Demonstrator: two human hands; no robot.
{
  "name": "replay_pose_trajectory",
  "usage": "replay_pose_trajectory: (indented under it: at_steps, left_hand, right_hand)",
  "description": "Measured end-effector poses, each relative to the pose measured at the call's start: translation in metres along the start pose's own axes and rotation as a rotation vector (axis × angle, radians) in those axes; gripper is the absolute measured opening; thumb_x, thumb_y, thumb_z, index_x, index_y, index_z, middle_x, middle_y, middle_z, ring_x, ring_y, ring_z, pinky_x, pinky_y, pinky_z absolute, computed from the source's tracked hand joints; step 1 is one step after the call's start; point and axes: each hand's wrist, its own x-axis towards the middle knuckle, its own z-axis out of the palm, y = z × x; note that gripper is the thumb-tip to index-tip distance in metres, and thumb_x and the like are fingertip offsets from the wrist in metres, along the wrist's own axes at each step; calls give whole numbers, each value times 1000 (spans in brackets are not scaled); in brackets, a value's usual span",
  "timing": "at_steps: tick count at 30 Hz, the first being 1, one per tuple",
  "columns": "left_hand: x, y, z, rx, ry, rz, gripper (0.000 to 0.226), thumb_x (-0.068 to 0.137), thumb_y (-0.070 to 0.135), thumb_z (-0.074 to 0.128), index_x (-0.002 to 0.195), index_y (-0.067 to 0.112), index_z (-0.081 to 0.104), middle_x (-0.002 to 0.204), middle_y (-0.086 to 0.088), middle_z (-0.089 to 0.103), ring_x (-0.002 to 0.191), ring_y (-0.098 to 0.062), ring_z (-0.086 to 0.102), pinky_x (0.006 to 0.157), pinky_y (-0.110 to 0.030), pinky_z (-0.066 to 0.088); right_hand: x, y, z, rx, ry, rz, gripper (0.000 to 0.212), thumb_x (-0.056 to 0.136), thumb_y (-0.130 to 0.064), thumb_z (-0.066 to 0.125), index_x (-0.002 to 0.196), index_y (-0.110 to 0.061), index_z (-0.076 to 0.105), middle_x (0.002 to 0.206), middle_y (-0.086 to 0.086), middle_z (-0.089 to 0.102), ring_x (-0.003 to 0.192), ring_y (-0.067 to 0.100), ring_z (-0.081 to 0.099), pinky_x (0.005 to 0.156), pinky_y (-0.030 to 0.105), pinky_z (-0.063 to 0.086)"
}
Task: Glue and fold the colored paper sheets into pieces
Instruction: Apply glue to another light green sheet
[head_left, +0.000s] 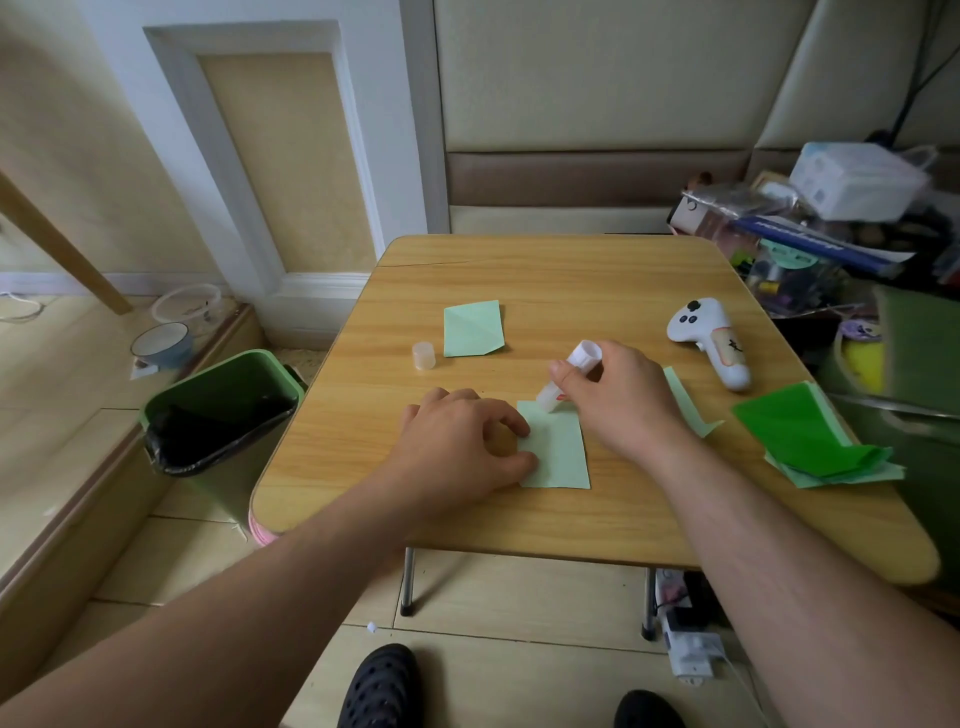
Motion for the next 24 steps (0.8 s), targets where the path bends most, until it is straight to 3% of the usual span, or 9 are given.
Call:
replay_pose_trajectory:
  at_steps: [2, 8, 13, 15, 18, 21, 24]
  left_hand:
    - [0, 1, -1, -4, -2, -1, 36, 77, 65, 68, 110, 51, 66, 94, 18, 55, 104, -16, 46, 92, -37, 37]
    - [1, -2, 1, -9, -6, 2, 36, 77, 66, 68, 110, 51, 66, 93, 18, 55, 103, -15, 46, 92, -37, 38]
    - [4, -4, -3, -80, -59, -28, 26, 83, 62, 68, 107, 53, 70, 93, 22, 62, 107, -13, 49, 95, -37, 39]
    - [7, -8, -5, -218, -73, -60, 15, 86, 55, 69, 100, 52, 75, 92, 27, 69, 106, -6, 57, 98, -37, 46]
    - [7, -8, -3, -293, 24, -120, 8, 85, 46, 73, 91, 42, 75, 83, 19, 69, 89, -5, 63, 85, -31, 52]
    - [5, -4, 4, -87, 137, -143, 27, 78, 63, 70, 90, 40, 62, 93, 14, 58, 97, -16, 52, 90, -36, 44]
    - [5, -1, 9, 12, 134, -165, 39, 75, 73, 66, 89, 39, 54, 96, 12, 51, 101, -20, 46, 94, -39, 39]
  right_hand:
    - [1, 4, -3, -18, 22, 10, 35, 98, -53, 61, 109, -20, 68, 94, -11, 73, 89, 13, 62, 62, 21, 36]
    - [-1, 4, -13, -65, 35, 21, 26, 101, -44, 61, 87, -22, 65, 75, -16, 67, 76, 3, 58, 59, 21, 35]
    - [-1, 1, -14, -69, 75, 12, 23, 99, -39, 59, 89, -19, 64, 70, -17, 70, 77, 2, 59, 57, 11, 35]
    - [-1, -4, -11, -27, 107, 6, 23, 99, -43, 59, 92, -21, 62, 77, -14, 71, 80, 4, 60, 61, 16, 38]
    - [-3, -10, -1, 50, 93, -17, 29, 98, -52, 59, 96, -23, 63, 88, -10, 73, 85, 10, 63, 66, 28, 44]
    - [-6, -14, 9, 56, 16, -27, 27, 100, -51, 59, 95, -26, 64, 87, -13, 73, 83, 4, 63, 65, 26, 43]
    - [-7, -15, 14, 45, -19, -49, 27, 101, -50, 60, 88, -27, 64, 82, -17, 73, 76, -3, 61, 61, 22, 38]
